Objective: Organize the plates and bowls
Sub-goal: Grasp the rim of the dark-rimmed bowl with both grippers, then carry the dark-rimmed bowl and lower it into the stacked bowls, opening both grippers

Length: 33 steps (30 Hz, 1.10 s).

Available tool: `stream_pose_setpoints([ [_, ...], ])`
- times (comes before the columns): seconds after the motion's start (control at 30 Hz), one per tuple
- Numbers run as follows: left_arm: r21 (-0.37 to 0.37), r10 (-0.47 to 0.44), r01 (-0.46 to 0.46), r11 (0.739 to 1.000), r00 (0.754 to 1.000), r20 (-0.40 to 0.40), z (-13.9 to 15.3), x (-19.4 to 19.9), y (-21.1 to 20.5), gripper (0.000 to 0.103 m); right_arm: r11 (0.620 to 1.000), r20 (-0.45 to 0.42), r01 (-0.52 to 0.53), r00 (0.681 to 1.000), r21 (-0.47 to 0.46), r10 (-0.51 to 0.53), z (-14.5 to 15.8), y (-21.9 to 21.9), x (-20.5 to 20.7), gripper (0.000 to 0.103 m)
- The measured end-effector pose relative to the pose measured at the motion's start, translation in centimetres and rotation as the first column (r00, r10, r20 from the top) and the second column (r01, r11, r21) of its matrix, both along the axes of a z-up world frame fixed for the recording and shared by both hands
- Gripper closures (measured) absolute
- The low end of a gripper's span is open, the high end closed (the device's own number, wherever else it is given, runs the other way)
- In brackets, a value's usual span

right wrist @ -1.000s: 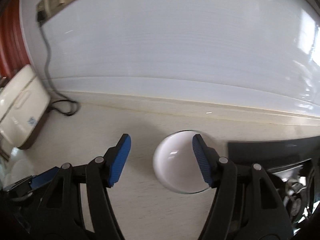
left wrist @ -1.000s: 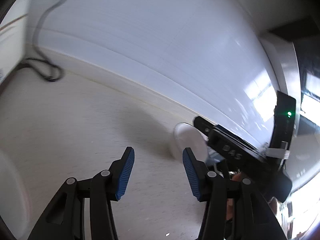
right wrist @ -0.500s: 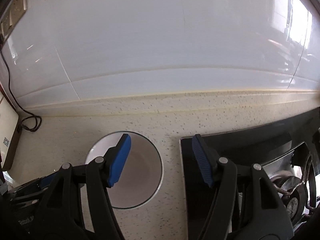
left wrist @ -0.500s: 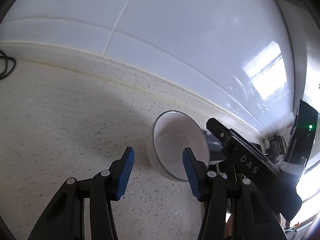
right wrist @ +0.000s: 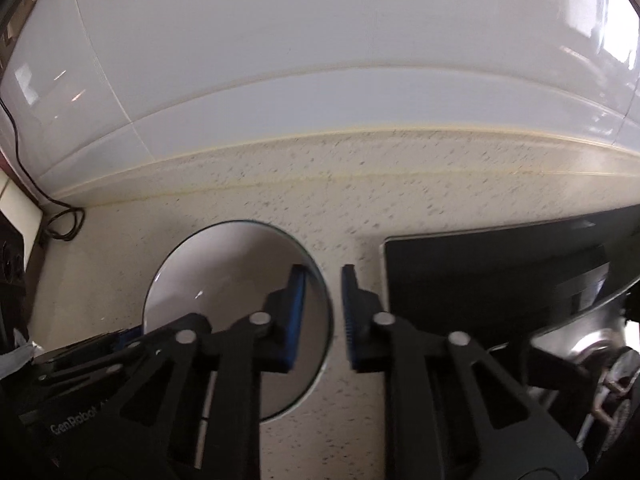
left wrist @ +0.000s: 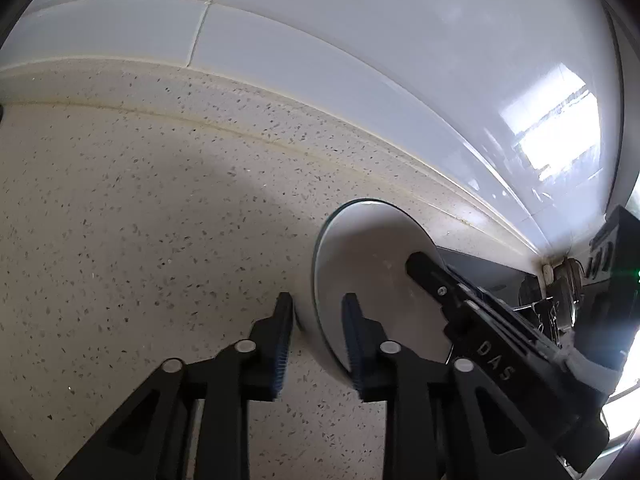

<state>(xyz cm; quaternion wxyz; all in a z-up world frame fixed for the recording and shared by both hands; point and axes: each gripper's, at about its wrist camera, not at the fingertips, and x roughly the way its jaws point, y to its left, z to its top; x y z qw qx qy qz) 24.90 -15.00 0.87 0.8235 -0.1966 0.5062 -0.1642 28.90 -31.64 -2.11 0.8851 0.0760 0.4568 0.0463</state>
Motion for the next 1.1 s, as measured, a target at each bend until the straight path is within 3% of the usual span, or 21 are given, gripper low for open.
stream_pose_setpoints([
  [0.23,0.048,0.022,-0.021,0.999,1.0,-0.02,-0.1,0.4,0.5,0.089,0.999,0.014,-0.036,0.999,0.023,0.036,0.6,0.5,-0.4,0.089],
  [0.37,0.066,0.032,-0.029,0.997,0.999,-0.035,0.3,-0.2,1.6,0.09,0.998,0.007,-0.055,0.998,0.02,0.055,0.6,1.5,-0.4,0.089],
  [0.57,0.038,0.067,-0.064,0.997,0.996,-0.065,0.8,-1.2,4.3,0.091,0.995,0.005,-0.096,0.995,0.04,0.096,1.0,3.4,-0.9,0.088],
  [1.1,0.071,0.188,-0.189,0.979,0.982,0.019,7.7,-9.1,12.7,0.091,0.964,0.089,-0.255,0.965,0.075,0.248,6.9,12.1,-6.5,0.088],
])
